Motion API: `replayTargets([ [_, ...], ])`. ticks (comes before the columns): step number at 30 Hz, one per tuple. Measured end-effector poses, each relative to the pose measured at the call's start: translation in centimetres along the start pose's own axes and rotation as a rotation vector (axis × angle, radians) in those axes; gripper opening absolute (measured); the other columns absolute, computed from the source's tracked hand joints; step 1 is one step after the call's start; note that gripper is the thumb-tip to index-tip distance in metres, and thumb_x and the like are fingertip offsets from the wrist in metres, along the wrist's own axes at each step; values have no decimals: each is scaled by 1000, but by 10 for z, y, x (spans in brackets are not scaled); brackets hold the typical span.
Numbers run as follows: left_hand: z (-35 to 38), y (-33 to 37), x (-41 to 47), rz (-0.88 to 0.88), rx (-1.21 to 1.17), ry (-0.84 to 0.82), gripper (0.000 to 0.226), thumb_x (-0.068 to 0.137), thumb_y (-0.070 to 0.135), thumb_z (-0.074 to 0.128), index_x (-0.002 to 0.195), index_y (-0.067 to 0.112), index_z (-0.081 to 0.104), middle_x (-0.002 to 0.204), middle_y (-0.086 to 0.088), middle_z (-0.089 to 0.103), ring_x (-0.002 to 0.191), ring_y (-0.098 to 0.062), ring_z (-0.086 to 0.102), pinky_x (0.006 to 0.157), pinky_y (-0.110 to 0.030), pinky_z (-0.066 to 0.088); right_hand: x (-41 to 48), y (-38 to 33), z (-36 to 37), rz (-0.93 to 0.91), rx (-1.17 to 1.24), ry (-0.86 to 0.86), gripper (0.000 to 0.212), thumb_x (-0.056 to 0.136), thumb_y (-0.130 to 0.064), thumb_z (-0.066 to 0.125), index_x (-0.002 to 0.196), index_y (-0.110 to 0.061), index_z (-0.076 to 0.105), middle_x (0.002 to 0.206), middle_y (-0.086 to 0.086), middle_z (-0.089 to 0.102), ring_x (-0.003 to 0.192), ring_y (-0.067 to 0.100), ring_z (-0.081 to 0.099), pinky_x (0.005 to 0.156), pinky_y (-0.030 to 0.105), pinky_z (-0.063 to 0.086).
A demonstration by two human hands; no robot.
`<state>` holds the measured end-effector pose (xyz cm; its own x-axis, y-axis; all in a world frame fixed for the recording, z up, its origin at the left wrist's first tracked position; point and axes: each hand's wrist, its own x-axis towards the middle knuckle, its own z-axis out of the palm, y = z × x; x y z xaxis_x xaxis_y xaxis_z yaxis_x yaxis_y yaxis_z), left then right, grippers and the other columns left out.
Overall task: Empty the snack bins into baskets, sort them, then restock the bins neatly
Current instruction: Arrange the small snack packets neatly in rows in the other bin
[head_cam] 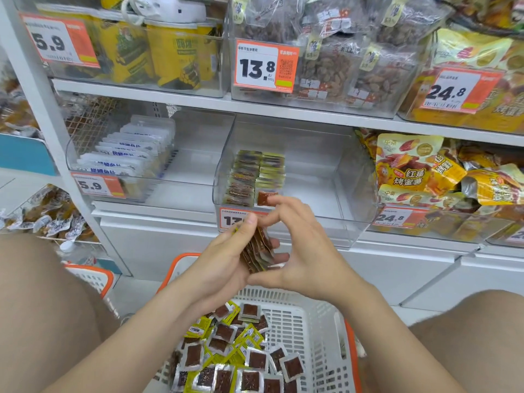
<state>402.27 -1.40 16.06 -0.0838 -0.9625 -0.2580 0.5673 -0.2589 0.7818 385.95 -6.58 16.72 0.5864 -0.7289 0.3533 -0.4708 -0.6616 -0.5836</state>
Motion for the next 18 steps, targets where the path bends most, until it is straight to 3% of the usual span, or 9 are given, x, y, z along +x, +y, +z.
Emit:
replayTargets([
  [2,1,0,-1,-61,-28,-28,50,104,39,52,135,0,57,112,-20,52,97,-28,61,80,-39,61,-1,-4,-9,84,91,-108,83,51,-49,101,112,-33,47,154,-20,43,148,3,36,113,30,39],
  [6,-2,-1,1,-195,31,-70,71,101,58,48,143,2,55,123,-19,55,102,-28,61,79,-38,59,-3,-6,-9,98,183,-197,107,55,-38,104,143,-37,42,133,-20,67,127,-4,58,105,18,44],
  [8,-7,0,3,-217,46,-71,76,99,63,49,144,2,55,125,-19,56,102,-25,64,79,-35,55,-1,-6,-7,70,133,-145,101,57,-35,103,145,-32,52,130,-22,68,123,-9,59,106,17,45],
  [11,-8,4,4,-209,-20,-166,39,99,35,65,125,6,71,123,-19,68,104,-26,71,76,-36,62,1,-7,-3,35,56,-77,89,59,-37,101,137,-32,60,129,-22,68,121,-6,60,104,21,46],
  [13,-7,3,4,-190,-58,-200,21,92,9,70,113,4,71,111,-21,72,93,-29,75,72,-38,64,-2,-8,-2,37,86,-163,99,59,-42,101,145,-36,52,139,-23,59,131,-1,54,110,28,46],
  [16,-9,-6,10,-25,-47,-57,47,70,-5,64,117,2,66,108,-22,65,98,-31,72,90,-46,59,-7,-2,-12,174,214,-399,113,69,-46,92,161,-41,27,160,-24,33,150,-4,27,123,29,29],
  [18,-9,-7,12,147,-17,63,51,64,-4,59,114,4,68,102,-17,66,97,-28,66,86,-44,53,-4,0,-18,371,445,-325,93,73,-34,79,155,-45,37,157,-19,42,145,-4,36,120,32,33],
])
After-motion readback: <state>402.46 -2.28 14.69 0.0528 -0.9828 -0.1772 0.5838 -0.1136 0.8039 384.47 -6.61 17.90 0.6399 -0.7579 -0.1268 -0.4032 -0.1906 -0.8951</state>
